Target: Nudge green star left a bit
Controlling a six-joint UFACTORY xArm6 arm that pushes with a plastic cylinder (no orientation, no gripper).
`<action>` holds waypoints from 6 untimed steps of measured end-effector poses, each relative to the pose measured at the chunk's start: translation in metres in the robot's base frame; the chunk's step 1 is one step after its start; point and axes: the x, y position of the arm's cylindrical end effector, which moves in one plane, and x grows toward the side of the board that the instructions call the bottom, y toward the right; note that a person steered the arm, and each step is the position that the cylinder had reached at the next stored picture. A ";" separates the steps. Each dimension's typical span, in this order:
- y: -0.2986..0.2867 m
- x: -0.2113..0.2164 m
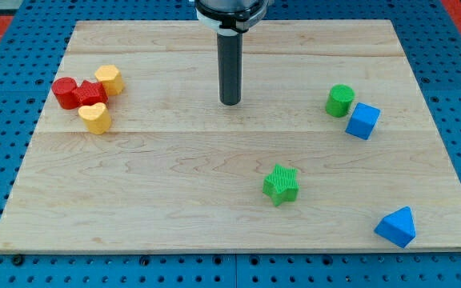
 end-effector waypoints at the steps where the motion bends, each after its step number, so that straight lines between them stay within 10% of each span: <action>1: -0.010 0.011; 3: -0.084 0.069; 6: 0.008 0.235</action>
